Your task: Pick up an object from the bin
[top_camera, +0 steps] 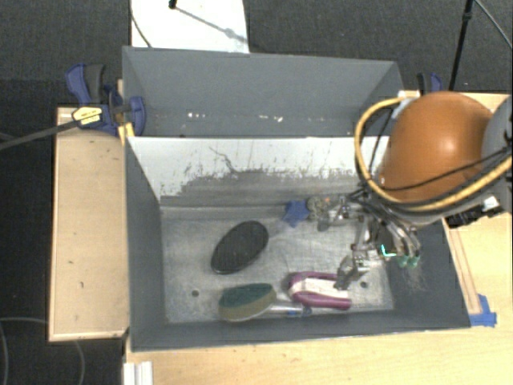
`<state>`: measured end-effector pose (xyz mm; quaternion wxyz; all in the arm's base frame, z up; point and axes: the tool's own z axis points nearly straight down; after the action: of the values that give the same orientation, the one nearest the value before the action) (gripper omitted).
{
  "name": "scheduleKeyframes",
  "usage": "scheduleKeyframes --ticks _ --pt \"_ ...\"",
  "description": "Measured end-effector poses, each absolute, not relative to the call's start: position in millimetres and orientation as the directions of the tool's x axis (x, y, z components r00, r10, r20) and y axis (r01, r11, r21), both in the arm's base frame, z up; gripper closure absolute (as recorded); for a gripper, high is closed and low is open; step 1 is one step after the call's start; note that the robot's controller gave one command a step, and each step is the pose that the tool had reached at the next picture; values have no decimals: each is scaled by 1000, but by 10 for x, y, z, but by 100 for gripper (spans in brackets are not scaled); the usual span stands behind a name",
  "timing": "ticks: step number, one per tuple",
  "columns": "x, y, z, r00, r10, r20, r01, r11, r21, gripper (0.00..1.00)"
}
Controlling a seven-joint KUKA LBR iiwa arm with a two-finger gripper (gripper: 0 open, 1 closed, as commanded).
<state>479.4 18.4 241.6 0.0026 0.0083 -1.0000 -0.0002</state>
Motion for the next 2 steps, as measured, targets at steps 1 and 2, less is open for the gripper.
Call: scheduleKeyframes --ticks 1,2 --pt "4821 374 854 -973 -230 5 -230 973 1 0" --pt "5093 -187 718 -895 -446 -8 -446 895 -2 0"
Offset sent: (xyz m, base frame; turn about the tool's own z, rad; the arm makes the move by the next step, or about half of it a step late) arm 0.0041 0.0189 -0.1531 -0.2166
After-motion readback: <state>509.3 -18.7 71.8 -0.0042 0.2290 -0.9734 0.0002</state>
